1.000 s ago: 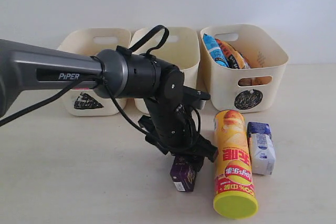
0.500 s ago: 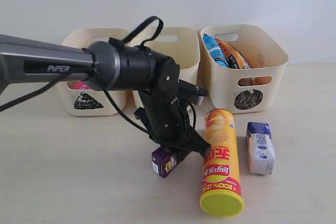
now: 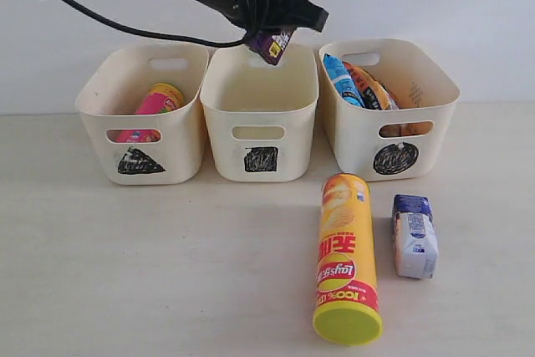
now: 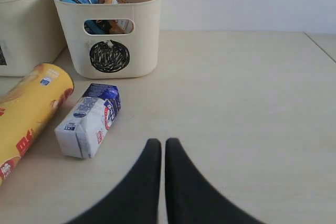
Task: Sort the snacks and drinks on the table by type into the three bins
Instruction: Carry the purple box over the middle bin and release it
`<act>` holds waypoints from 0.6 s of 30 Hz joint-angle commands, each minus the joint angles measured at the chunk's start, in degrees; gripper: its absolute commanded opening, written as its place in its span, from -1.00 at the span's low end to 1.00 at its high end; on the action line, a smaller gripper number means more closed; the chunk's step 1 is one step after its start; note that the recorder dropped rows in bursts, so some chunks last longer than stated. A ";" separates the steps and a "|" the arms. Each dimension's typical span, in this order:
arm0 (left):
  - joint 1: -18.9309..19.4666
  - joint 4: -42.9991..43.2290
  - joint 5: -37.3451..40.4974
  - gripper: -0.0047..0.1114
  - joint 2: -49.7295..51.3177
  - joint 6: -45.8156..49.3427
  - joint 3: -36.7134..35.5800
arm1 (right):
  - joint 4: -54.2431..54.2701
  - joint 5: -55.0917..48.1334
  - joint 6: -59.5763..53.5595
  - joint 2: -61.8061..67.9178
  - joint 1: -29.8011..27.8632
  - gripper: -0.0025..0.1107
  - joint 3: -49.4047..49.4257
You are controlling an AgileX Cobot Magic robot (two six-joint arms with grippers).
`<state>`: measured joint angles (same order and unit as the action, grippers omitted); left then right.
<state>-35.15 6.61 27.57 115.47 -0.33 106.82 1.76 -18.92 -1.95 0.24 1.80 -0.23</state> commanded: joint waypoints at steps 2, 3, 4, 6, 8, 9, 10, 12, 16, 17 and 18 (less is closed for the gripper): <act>2.36 0.33 -5.36 -0.85 5.57 -0.25 3.45 | -0.11 0.44 0.12 -0.24 -0.15 -0.96 0.23; 2.94 0.33 -5.60 -0.85 7.31 -0.25 4.28 | -0.11 0.44 0.12 -0.24 -0.15 -0.96 0.23; 3.31 0.33 -5.73 -0.85 9.02 -0.25 5.12 | -0.11 0.44 0.12 -0.24 -0.15 -0.96 0.23; 3.84 0.33 -5.59 -0.85 10.19 -0.25 5.65 | -0.11 0.44 0.12 -0.24 -0.15 -0.96 0.23; 4.19 0.33 -4.88 -0.85 11.35 -0.25 6.28 | -0.11 0.44 0.12 -0.24 -0.15 -0.96 0.23; 4.29 0.33 -4.62 -0.85 11.70 -0.25 6.52 | -0.11 0.44 0.12 -0.24 -0.15 -0.96 0.23; 4.60 0.33 -4.59 -0.84 11.99 -0.25 6.53 | -0.11 0.44 0.12 -0.24 -0.15 -0.96 0.23; 4.61 0.33 -4.33 -0.74 12.55 -0.25 6.53 | -0.11 0.44 0.12 -0.24 -0.15 -0.96 0.23; 4.61 0.33 -3.83 -0.19 12.78 -0.25 6.53 | -0.11 0.44 0.12 -0.24 -0.15 -0.96 0.23; 4.61 0.33 -3.70 -0.02 12.78 -0.25 6.53 | -0.11 0.44 0.12 -0.24 -0.15 -0.96 0.23; 4.61 0.33 -3.60 0.13 12.78 -0.25 6.53 | -0.11 0.44 0.12 -0.24 -0.15 -0.96 0.23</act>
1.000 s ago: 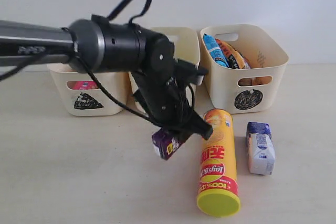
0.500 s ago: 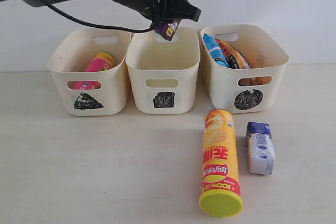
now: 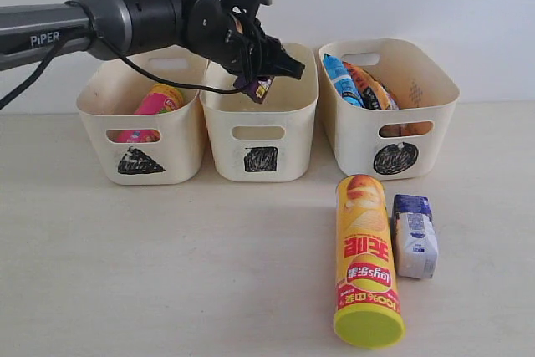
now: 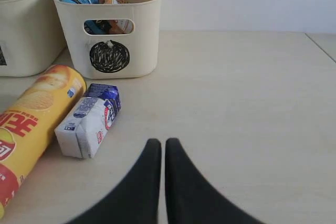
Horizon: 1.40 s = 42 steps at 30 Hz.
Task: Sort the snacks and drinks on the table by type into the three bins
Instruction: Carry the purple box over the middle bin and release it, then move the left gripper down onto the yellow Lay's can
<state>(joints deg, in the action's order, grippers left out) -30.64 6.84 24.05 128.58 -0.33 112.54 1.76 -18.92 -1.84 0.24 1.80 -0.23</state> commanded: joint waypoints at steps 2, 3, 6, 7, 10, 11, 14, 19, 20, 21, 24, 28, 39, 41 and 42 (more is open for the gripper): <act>0.10 0.10 -0.08 0.34 -0.33 -0.25 0.81 | -0.11 0.44 0.02 -0.24 -0.15 -0.96 0.23; 0.10 0.10 -0.08 0.41 -0.33 -0.25 0.81 | -0.11 0.44 0.02 -0.24 -0.15 -0.96 0.23; 0.10 0.10 1.43 0.46 -0.33 -0.25 0.81 | -0.11 0.44 0.02 -0.24 -0.15 -0.96 0.23; 0.10 0.10 2.21 0.46 -0.48 -0.25 0.81 | -0.11 0.44 0.02 -0.24 -0.15 -0.96 0.23; 0.10 0.10 5.26 0.46 -1.42 -0.25 0.81 | -0.11 0.44 0.02 -0.24 -0.15 -0.96 0.23; 0.10 0.10 6.46 0.46 -1.87 -0.25 0.81 | -0.11 0.44 0.02 -0.24 -0.15 -0.96 0.23; 0.10 0.10 9.40 0.46 -3.26 -0.25 0.81 | -0.11 0.44 0.02 -0.24 -0.15 -0.96 0.23; 0.10 0.10 15.90 0.46 -6.24 -0.25 0.81 | -0.11 0.44 0.02 -0.24 -0.15 -0.96 0.23; 0.10 0.10 18.01 0.45 -7.07 -0.07 0.81 | -0.11 0.44 0.02 -0.24 -0.15 -0.96 0.23; 0.10 0.10 19.52 0.42 -7.72 0.33 0.81 | -0.11 0.44 0.02 -0.24 -0.15 -0.96 0.23; 0.10 0.10 25.36 0.20 -9.61 2.07 0.81 | -0.11 0.44 0.02 -0.24 -0.15 -0.96 0.23; 0.10 -0.17 33.50 -0.44 -11.73 4.72 0.81 | -0.11 0.44 0.02 -0.24 -0.15 -0.96 0.23; -1.80 -13.58 45.91 -0.85 -15.10 13.50 -0.02 | -0.11 0.44 0.02 -0.24 -0.15 -0.96 0.23; -3.72 -13.44 45.91 -0.85 -15.10 13.50 -0.08 | -0.11 0.44 0.02 -0.24 -0.15 -0.96 0.23; -4.79 -13.44 45.91 -0.85 -15.10 13.50 -0.54 | -0.11 0.44 0.02 -0.24 -0.15 -0.96 0.23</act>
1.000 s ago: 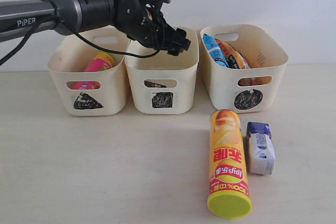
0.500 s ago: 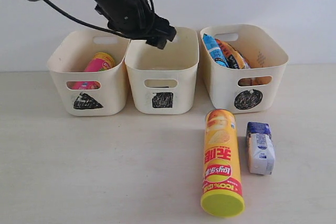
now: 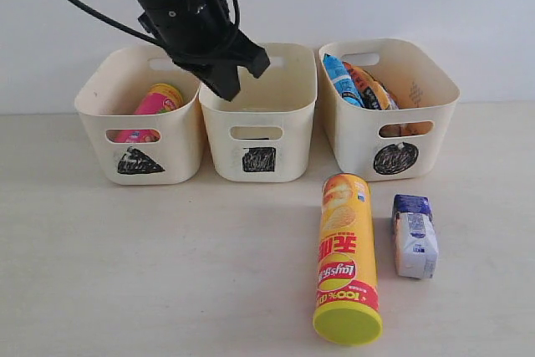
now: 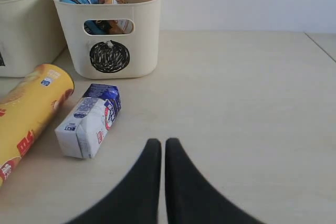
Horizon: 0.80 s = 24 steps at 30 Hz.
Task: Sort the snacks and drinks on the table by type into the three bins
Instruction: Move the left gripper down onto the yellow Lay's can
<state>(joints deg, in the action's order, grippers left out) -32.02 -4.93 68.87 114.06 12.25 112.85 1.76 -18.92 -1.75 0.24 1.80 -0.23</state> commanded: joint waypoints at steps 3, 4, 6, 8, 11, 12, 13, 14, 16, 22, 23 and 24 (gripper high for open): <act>-6.43 -1.67 1.09 -0.85 -0.58 0.92 -1.32 | -0.11 0.44 -0.08 -0.24 -0.15 -0.96 0.23; -7.44 -1.78 1.09 -0.85 -0.58 0.81 -1.57 | -0.11 0.44 -0.08 -0.24 -0.15 -0.96 0.23; -9.27 -1.78 1.09 -0.85 -0.58 0.65 -2.50 | -0.11 0.44 -0.08 -0.24 -0.15 -0.96 0.23; -10.48 -1.78 1.09 -0.85 -0.58 0.04 -3.61 | -0.11 0.44 -0.08 -0.24 -0.15 -0.96 0.23; -11.61 -3.90 1.09 -0.85 -0.58 0.04 -5.37 | -0.11 0.44 -0.08 -0.24 -0.15 -0.96 0.23; -12.06 -5.20 1.09 -0.85 -0.58 0.04 -6.12 | -0.11 0.44 -0.08 -0.24 -0.15 -0.96 0.23; -12.41 -6.35 0.76 -0.85 -0.58 0.04 -6.70 | -0.11 0.44 -0.08 -0.24 -0.15 -0.96 0.23; -12.72 -7.55 -0.19 -0.85 -0.58 0.28 -7.37 | -0.11 0.44 -0.08 -0.24 -0.15 -0.96 0.23; -13.39 -9.28 -2.66 -0.85 -0.58 0.28 -8.59 | -0.11 0.44 -0.08 -0.24 -0.15 -0.96 0.23; -15.85 -11.20 -8.20 -0.85 0.30 1.50 -10.21 | -0.11 0.21 -0.08 -0.24 -0.15 -0.96 0.23; -15.99 -11.20 -8.44 -0.85 0.77 1.50 -10.21 | 0.00 0.21 -0.08 -0.24 -0.15 -0.96 0.23; -16.41 -11.20 -8.86 -0.85 1.45 1.50 -10.21 | 0.00 0.21 -0.08 -0.24 -0.15 -0.96 0.23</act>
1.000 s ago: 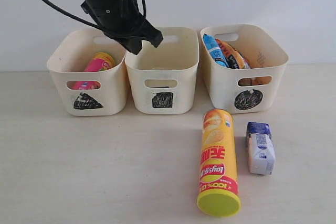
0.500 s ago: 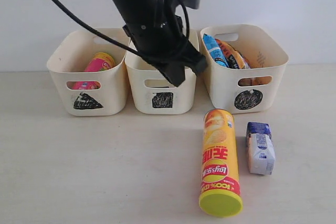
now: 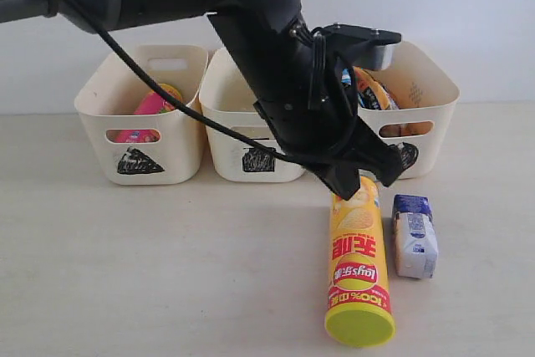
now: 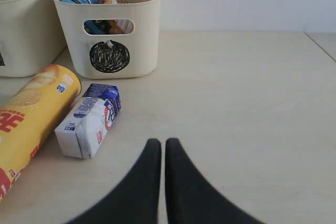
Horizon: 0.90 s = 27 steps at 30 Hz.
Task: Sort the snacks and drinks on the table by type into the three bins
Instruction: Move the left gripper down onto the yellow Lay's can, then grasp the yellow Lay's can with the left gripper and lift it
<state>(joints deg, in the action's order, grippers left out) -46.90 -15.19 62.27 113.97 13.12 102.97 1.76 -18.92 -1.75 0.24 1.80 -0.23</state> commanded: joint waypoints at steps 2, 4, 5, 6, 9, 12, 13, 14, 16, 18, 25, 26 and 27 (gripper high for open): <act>-1.77 -1.15 -2.51 -0.85 3.10 0.63 -0.33 | 0.00 0.21 -0.08 -0.24 -0.15 -0.96 0.23; -1.77 -2.98 -2.51 -0.85 4.93 0.63 -0.33 | 0.00 0.21 -0.08 -0.24 -0.15 -0.96 0.23; -1.77 -3.71 -2.51 -0.82 5.65 0.63 -0.33 | 0.00 0.21 -0.08 -0.24 -0.15 -0.96 0.23; -1.77 -4.46 -2.51 -0.75 6.48 0.63 -0.33 | 0.00 0.21 -0.08 -0.24 -0.15 -0.96 0.23; -1.77 -5.88 -2.51 -0.42 8.19 0.63 -0.33 | 0.00 0.21 -0.08 -0.24 -0.15 -0.96 0.23; -1.64 -5.98 -3.13 0.15 8.78 0.63 -0.33 | 0.00 0.21 -0.08 -0.24 -0.15 -0.96 0.23; -1.64 -5.83 -3.75 0.39 8.78 0.63 -0.33 | 0.00 0.21 -0.08 -0.24 -0.15 -0.96 0.23; -1.64 -5.45 -4.27 0.55 8.78 0.63 -0.33 | 0.00 0.21 -0.08 -0.24 -0.15 -0.96 0.23; -1.64 -5.18 -5.51 0.81 8.78 -0.50 -0.33 | 0.00 0.21 -0.08 -0.24 -0.15 -0.96 0.23; -1.64 -5.07 -6.15 0.91 9.21 -0.61 -0.33 | 0.00 0.21 -0.08 -0.24 -0.15 -0.96 0.23; -1.64 6.00 -11.77 0.87 11.26 -9.68 -0.33 | 0.00 0.21 -0.08 -0.24 -0.15 -0.96 0.23; -1.64 7.55 -12.71 0.85 11.56 -10.90 -0.33 | 0.00 0.21 -0.08 -0.24 -0.15 -0.96 0.23; -1.64 7.94 -13.21 0.83 11.89 -11.64 -0.33 | 0.00 0.21 -0.08 -0.24 -0.15 -0.96 0.23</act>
<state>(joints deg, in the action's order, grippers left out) -48.45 -11.53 51.92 125.00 5.98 102.85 1.76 -18.92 -1.75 0.24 1.80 -0.23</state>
